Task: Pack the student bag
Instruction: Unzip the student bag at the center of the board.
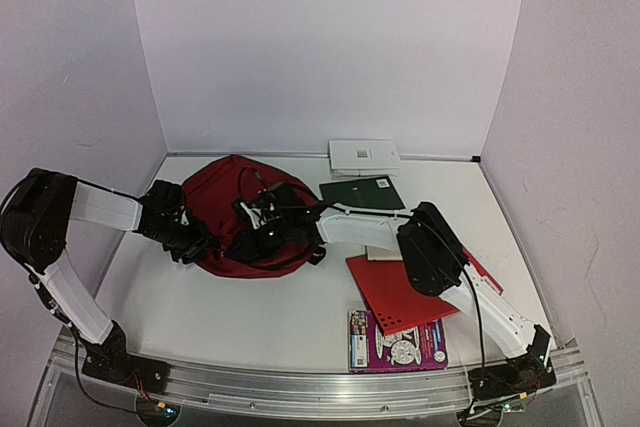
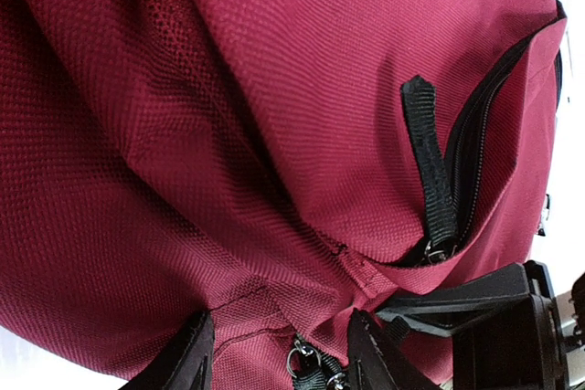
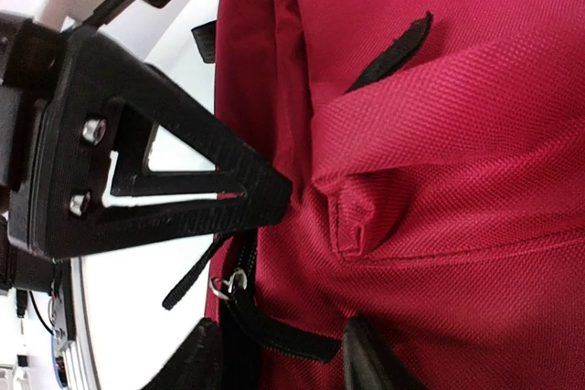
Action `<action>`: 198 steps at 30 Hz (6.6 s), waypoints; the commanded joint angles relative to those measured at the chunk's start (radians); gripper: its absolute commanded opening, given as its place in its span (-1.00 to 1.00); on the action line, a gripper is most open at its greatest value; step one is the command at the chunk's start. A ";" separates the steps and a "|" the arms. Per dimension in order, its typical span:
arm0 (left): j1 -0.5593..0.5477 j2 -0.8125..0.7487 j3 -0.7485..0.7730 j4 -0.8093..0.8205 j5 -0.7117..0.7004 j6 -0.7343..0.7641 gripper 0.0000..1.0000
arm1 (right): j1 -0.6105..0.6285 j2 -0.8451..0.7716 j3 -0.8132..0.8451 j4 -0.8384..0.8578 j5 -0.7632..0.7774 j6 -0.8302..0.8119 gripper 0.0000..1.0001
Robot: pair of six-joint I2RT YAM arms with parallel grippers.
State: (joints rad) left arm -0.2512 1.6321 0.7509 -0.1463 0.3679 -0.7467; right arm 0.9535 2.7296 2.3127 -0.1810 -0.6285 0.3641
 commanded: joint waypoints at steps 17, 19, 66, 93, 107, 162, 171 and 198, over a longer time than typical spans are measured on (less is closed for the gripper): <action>0.000 0.038 -0.008 -0.077 -0.046 -0.028 -0.04 | -0.004 -0.171 -0.138 0.021 0.031 -0.026 -1.00; 0.004 0.044 -0.004 -0.081 -0.059 -0.034 -0.06 | -0.004 -0.217 -0.190 0.021 0.040 -0.047 -1.00; -0.263 -0.224 -0.103 0.025 -0.224 -0.274 0.45 | 0.058 -0.401 -0.451 0.083 -0.034 -0.038 -1.00; -0.040 -0.341 -0.128 -0.203 -0.261 -0.235 -0.99 | -0.255 -0.594 -0.797 0.078 0.044 -0.199 -1.00; 0.069 -0.141 0.078 -0.220 -0.131 -0.065 -0.94 | -0.066 -0.617 -0.814 0.081 -0.081 -0.171 -1.00; -0.012 -0.491 -0.237 -0.200 -0.215 -0.307 -0.99 | -0.110 -0.596 -0.737 0.098 -0.005 -0.198 -1.00; 0.044 -0.412 -0.173 -0.195 -0.180 -0.265 -1.00 | -0.235 -0.676 -0.855 0.084 0.027 -0.250 -1.00; -0.172 -0.492 -0.223 -0.136 -0.214 -0.305 -0.15 | 0.022 -0.601 -0.693 0.078 -0.018 -0.179 -1.00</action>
State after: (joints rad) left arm -0.4254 1.2228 0.5313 -0.2788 0.2238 -1.0196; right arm 0.9822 2.1671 1.6303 -0.1127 -0.6724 0.2108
